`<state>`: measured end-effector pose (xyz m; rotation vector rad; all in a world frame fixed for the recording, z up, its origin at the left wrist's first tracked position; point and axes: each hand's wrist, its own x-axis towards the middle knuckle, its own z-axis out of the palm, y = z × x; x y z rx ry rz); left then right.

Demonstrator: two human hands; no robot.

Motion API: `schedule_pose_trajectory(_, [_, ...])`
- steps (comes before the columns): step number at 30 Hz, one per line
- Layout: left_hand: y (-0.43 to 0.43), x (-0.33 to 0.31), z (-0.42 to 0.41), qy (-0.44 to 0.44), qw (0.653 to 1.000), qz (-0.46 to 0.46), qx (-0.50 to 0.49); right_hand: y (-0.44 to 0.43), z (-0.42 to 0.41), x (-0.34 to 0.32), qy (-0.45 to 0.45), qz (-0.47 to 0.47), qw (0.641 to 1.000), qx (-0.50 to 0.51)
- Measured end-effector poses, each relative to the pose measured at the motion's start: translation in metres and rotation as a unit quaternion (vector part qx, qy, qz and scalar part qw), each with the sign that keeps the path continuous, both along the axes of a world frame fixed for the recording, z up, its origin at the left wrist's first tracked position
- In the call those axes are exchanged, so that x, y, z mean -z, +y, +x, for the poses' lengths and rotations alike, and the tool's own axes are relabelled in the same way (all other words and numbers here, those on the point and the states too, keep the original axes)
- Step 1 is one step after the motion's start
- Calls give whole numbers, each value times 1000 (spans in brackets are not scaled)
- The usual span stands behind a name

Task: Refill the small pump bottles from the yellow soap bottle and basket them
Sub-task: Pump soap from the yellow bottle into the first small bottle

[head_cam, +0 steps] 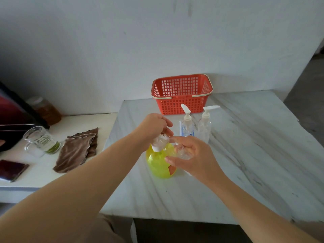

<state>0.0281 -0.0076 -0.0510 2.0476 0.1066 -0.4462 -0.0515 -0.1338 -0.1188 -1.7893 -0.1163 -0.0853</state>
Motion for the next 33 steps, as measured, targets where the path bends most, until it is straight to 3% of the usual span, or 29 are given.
schedule_pose_trajectory(12, [0, 15, 6, -36, 999, 29, -28, 2, 1, 7, -9, 7, 1000, 3])
schedule_pose_trajectory(17, [3, 11, 3, -3, 1000, 22, -19, 2, 2, 8, -13, 8, 1000, 1])
schedule_pose_trajectory(33, [0, 15, 6, -20, 999, 30, -30, 3, 3, 11, -10, 10, 1000, -3])
